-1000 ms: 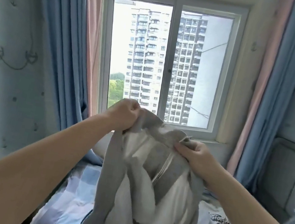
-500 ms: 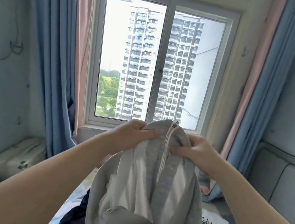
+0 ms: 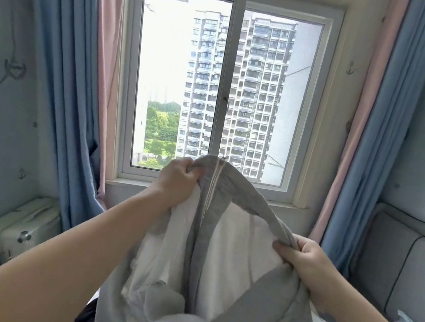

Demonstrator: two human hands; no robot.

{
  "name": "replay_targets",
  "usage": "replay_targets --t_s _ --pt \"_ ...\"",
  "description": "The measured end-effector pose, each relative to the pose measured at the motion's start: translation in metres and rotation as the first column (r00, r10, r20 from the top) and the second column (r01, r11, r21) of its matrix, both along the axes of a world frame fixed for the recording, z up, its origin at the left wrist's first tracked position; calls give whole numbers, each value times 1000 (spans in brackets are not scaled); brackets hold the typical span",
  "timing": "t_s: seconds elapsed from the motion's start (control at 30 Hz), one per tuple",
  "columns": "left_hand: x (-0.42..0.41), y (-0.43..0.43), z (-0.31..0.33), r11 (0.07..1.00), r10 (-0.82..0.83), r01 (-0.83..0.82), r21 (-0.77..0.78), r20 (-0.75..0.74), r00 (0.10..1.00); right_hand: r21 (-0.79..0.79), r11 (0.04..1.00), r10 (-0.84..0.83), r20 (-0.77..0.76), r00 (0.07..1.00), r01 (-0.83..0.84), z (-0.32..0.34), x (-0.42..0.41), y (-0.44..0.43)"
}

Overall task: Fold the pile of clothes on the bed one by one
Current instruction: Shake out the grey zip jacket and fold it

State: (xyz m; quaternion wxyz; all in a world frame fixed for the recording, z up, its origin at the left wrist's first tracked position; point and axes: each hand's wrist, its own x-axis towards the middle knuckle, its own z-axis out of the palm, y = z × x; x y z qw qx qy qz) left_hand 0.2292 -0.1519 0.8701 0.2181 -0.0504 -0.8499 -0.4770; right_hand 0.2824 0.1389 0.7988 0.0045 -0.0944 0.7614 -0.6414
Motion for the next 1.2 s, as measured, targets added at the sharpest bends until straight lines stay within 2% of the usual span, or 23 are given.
replay_targets --t_s 0.07,0.13,0.17,0.23,0.3,0.43,0.5,0.63,0.73,0.77,0.83,0.93,1.0,1.07,1.13,1.2 --pt "-2 12 -16 993 -106 112 -38 120 987 -129 990 55 52 997 -48 18 5 -2" --pt "7 35 -27 965 -221 241 -108 165 961 -128 989 80 39 996 -74 32 3 -6" --pt "14 48 -30 945 -294 314 -93 177 939 -114 989 93 23 995 -90 37 1 -9" --pt "23 73 -37 879 -471 475 37 213 856 -70 988 138 -6 990 -138 46 -6 -14" --pt "27 86 -43 845 -533 529 76 212 819 1 973 232 -33 972 -232 54 -11 -12" --pt "26 86 -51 886 -464 453 102 151 873 87 939 334 -10 943 -332 55 -26 13" --pt "29 83 -45 893 -443 424 151 132 887 234 919 324 9 946 -317 45 -33 26" --pt "31 88 -34 877 -396 338 340 116 911 545 830 193 -76 978 -121 1 -38 40" --pt "20 88 -37 887 -203 135 441 110 973 690 723 41 -98 994 38 -35 -39 56" --pt "14 87 -42 903 -129 69 425 115 985 682 730 10 -74 997 43 -42 -38 58" --pt "1 87 -60 942 -32 -7 336 111 993 557 830 -12 -13 1000 17 -50 -34 55" --pt "-1 101 -91 981 -101 71 181 161 982 194 981 -1 119 993 -22 -52 -28 47" --pt "12 117 -108 985 -166 155 74 178 970 13 1000 -17 173 985 15 -53 -29 48" --pt "28 132 -120 960 -279 276 43 193 941 -58 997 -44 198 979 57 -53 -31 51" --pt "41 144 -134 898 -433 432 85 338 835 -72 992 -88 202 975 105 -54 -32 51" --pt "48 147 -151 862 -456 508 -4 432 778 -137 974 -148 231 962 183 -50 -33 50"
